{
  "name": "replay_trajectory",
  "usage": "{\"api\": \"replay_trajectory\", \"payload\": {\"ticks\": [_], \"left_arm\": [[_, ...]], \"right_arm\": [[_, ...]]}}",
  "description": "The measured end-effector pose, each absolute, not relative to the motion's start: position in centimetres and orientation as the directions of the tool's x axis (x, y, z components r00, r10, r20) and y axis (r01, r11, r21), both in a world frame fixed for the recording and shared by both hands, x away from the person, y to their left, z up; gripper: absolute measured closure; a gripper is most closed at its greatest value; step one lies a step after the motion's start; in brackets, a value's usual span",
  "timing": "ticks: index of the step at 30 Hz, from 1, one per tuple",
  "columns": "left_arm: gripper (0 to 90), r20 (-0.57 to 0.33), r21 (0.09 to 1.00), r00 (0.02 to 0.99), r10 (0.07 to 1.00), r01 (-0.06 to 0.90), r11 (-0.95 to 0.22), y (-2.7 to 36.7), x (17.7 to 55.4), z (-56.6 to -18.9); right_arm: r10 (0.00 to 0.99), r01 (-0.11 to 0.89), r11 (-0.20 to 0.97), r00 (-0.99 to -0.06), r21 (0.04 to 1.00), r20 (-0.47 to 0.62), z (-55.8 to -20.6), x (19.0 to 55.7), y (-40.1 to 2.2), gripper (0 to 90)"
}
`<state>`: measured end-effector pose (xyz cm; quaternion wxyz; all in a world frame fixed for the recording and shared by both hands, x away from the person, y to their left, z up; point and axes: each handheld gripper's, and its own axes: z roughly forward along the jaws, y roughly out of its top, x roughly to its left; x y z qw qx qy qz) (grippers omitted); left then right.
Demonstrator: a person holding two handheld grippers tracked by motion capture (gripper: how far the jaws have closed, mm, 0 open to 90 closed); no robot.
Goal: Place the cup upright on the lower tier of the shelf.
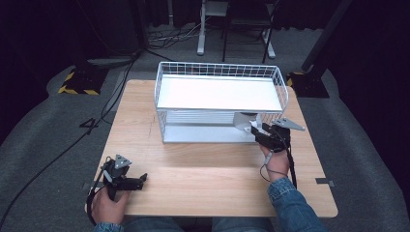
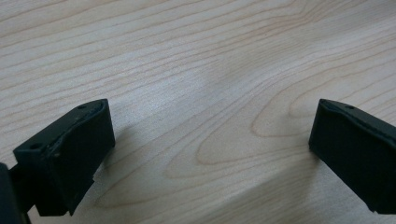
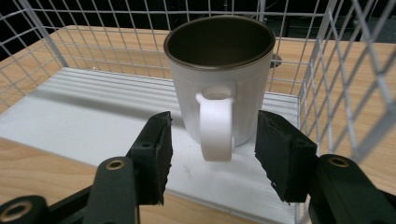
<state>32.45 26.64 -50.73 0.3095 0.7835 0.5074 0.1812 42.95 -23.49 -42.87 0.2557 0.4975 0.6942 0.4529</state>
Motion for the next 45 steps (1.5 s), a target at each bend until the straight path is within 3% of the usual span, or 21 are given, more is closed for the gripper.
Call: {"api": "replay_trajectory", "payload": {"ticks": [18,26,40,45], "left_arm": [[0.5,-0.031,0.669,0.419,0.907,0.683,-0.293,26.6,32.4,-50.7],[0.5,-0.029,0.670,0.420,0.907,0.681,-0.294,26.6,32.5,-50.7],[0.5,-0.030,0.668,0.420,0.907,0.683,-0.294,26.6,32.4,-50.7],[0.5,-0.030,0.669,0.420,0.907,0.683,-0.294,26.6,32.5,-50.7]], "right_arm": [[0.887,0.447,0.164,-0.456,0.879,0.067,-40.1,37.2,-26.2,42.6],[0.875,0.447,0.200,-0.481,0.872,0.046,-40.2,35.5,-26.9,35.1],[0.861,0.506,0.213,-0.502,0.836,0.085,-42.5,33.6,-28.4,18.7],[0.854,0.527,0.211,-0.510,0.823,0.107,-44.1,33.3,-28.7,17.2]]}}
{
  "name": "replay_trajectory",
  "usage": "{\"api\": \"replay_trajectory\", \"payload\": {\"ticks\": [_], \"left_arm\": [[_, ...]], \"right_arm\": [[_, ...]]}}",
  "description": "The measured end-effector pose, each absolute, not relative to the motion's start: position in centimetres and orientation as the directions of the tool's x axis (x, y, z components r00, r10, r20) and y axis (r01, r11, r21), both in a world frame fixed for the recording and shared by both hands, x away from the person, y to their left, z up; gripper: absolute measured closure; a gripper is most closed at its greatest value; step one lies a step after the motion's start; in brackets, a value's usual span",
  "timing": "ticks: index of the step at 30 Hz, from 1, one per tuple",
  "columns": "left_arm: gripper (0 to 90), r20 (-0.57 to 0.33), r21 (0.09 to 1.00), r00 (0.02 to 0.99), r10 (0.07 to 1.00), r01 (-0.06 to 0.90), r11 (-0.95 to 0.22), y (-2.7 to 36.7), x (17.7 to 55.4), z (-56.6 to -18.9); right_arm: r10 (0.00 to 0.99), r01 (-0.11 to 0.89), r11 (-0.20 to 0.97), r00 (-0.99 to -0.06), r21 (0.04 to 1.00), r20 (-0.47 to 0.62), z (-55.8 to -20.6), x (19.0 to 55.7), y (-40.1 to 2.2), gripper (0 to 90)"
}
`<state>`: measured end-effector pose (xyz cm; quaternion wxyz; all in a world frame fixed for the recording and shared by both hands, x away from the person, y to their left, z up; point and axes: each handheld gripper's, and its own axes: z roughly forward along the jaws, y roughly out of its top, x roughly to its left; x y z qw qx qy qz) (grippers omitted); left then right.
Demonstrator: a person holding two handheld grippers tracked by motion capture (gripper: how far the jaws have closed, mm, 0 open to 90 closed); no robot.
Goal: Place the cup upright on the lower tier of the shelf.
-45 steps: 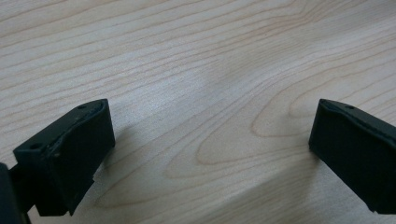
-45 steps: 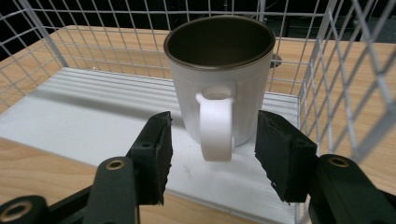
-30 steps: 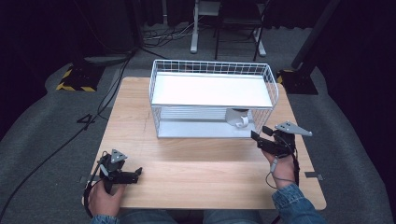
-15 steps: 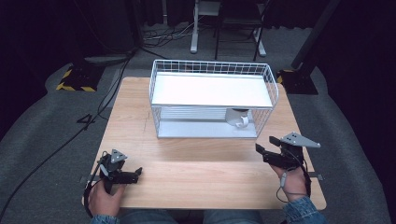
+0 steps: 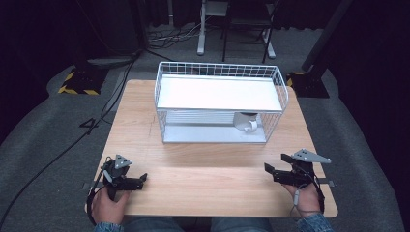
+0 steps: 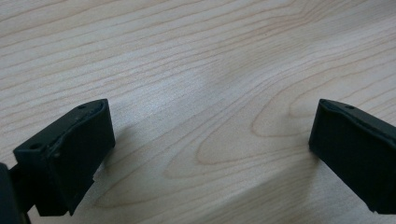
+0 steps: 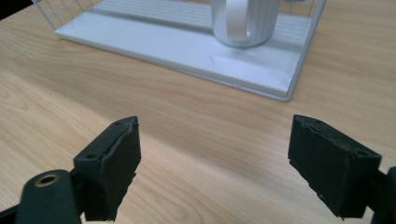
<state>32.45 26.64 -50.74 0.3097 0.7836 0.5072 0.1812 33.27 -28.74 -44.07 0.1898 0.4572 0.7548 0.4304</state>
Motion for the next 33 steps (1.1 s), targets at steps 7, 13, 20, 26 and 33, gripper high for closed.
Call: {"api": "replay_trajectory", "payload": {"ticks": [7,13,20,26,33], "left_arm": [[0.5,-0.030,0.669,0.420,0.907,0.682,-0.294,26.6,32.5,-50.7],[0.5,-0.030,0.669,0.420,0.907,0.683,-0.294,26.6,32.5,-50.7],[0.5,-0.030,0.669,0.420,0.907,0.683,-0.293,26.6,32.5,-50.7],[0.5,-0.031,0.669,0.420,0.907,0.683,-0.293,26.6,32.4,-50.7],[0.5,-0.030,0.670,0.420,0.907,0.682,-0.293,26.6,32.5,-50.7]], "right_arm": [[0.846,0.554,0.232,-0.521,0.799,0.115,-46.5,32.7,-28.4,17.2],[0.838,0.566,0.253,-0.533,0.785,0.115,-48.0,32.2,-27.8,17.5],[0.834,0.577,0.306,-0.546,0.757,0.079,-49.1,32.0,-26.8,16.6],[0.822,0.628,0.331,-0.558,0.704,0.111,-49.8,32.4,-26.4,14.2],[0.827,0.567,0.362,-0.562,0.740,0.025,-50.6,32.1,-26.1,12.0]]}}
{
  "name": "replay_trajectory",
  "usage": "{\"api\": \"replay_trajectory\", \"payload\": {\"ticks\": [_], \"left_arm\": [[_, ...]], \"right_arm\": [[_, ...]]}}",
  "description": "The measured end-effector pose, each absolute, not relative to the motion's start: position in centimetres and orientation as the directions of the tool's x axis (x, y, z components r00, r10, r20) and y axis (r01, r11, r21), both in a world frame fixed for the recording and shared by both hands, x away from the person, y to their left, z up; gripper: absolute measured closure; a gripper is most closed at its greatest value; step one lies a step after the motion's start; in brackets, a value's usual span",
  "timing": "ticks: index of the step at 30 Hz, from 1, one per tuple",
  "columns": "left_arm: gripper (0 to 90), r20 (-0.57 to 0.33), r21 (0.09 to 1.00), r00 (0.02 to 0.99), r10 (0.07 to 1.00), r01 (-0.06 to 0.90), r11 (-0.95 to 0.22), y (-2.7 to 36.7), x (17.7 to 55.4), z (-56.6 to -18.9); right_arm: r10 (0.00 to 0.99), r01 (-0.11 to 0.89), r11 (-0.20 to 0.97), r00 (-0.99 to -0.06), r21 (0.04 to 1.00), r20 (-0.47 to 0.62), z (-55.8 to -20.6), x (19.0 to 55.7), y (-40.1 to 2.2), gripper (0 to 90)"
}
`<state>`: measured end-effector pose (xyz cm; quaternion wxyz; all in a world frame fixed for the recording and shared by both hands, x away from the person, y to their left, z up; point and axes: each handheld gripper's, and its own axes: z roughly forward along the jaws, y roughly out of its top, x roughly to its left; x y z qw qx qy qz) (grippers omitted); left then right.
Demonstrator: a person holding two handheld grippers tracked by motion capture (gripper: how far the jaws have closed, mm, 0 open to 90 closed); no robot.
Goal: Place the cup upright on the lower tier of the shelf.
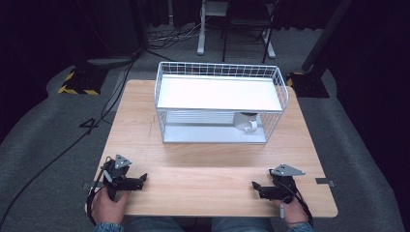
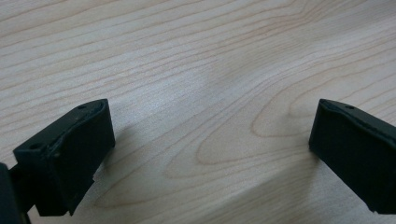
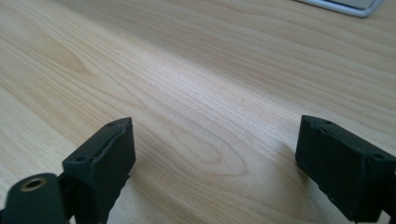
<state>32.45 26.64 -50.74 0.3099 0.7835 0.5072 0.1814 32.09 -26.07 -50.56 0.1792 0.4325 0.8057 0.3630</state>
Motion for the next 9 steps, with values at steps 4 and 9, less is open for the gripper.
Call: {"api": "replay_trajectory", "payload": {"ticks": [4,9], "left_arm": [[0.5,-0.029,0.670,0.420,0.907,0.681,-0.294,26.64,32.46,-50.74],[0.5,-0.030,0.669,0.420,0.907,0.682,-0.293,26.64,32.46,-50.74]], "right_arm": [[0.816,0.555,0.401,-0.577,0.729,-0.009,-50.59,31.98,-25.86,10.1],[0.816,0.555,0.401,-0.577,0.729,-0.009,-50.60,32.00,-25.85,9.6]]}}
